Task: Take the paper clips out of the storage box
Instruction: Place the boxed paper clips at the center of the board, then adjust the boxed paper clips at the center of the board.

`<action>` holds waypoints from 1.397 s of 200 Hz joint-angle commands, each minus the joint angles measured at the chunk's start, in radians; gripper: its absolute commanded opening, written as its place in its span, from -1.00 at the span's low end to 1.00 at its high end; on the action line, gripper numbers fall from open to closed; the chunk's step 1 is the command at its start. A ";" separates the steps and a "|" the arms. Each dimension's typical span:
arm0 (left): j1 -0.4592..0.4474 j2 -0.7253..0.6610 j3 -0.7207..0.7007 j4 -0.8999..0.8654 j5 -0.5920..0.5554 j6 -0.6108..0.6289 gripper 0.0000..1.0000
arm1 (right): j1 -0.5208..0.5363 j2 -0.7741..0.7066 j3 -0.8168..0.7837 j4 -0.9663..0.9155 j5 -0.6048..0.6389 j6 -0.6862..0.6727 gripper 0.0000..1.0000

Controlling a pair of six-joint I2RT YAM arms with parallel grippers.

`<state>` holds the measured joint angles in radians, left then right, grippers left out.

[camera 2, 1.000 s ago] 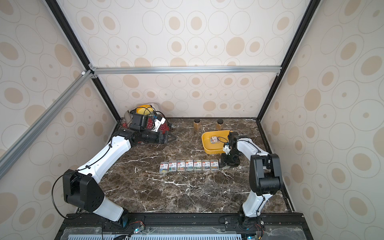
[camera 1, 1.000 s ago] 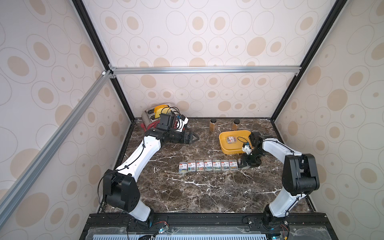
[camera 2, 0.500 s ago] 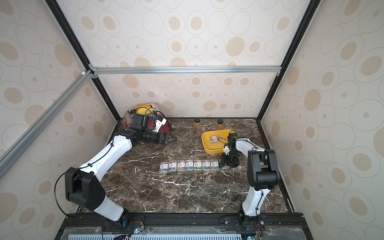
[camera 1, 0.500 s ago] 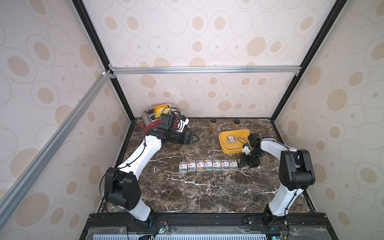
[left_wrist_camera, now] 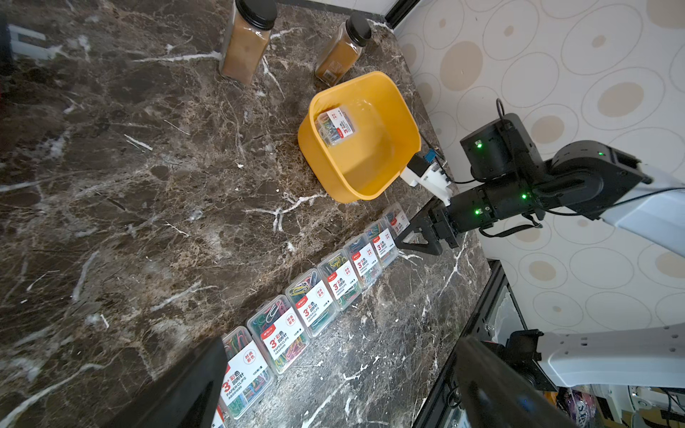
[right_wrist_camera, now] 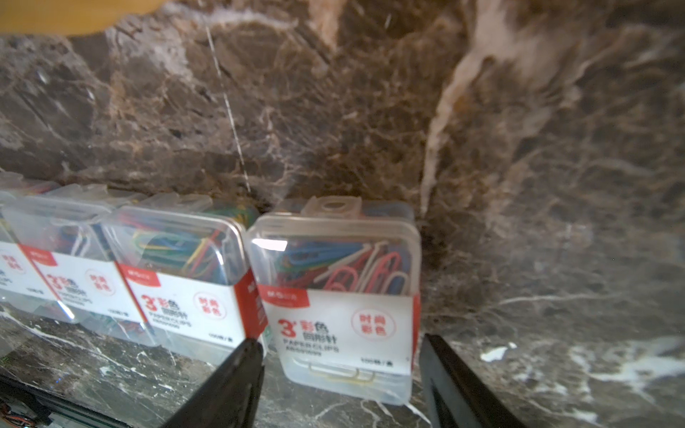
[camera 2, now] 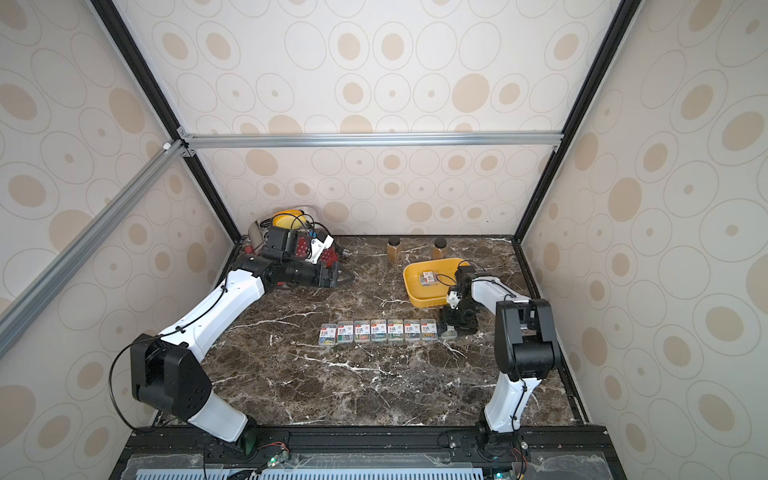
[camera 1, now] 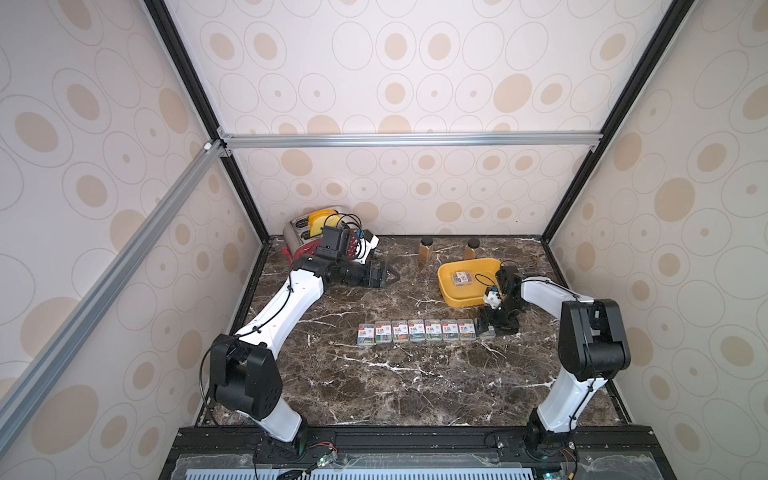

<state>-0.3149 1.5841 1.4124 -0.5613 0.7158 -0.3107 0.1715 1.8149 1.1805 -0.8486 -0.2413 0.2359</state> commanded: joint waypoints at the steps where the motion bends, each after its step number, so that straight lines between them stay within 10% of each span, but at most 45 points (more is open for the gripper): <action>1: 0.000 0.011 0.033 0.009 0.013 0.013 0.99 | -0.004 -0.036 0.004 -0.028 0.003 0.002 0.46; 58: 0.000 -0.001 0.026 0.019 0.008 0.002 0.98 | -0.032 -0.117 0.044 -0.052 0.012 -0.001 0.42; 128: 0.000 -0.021 0.022 0.035 -0.012 -0.007 0.98 | -0.077 -0.041 0.034 -0.005 0.202 0.054 -0.17; 279: -0.001 -0.021 0.013 0.037 -0.013 -0.004 0.98 | -0.052 0.028 0.021 0.060 0.123 0.055 -0.20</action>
<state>-0.3149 1.5837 1.4124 -0.5388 0.7059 -0.3138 0.1017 1.8271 1.2163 -0.7803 -0.0994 0.2810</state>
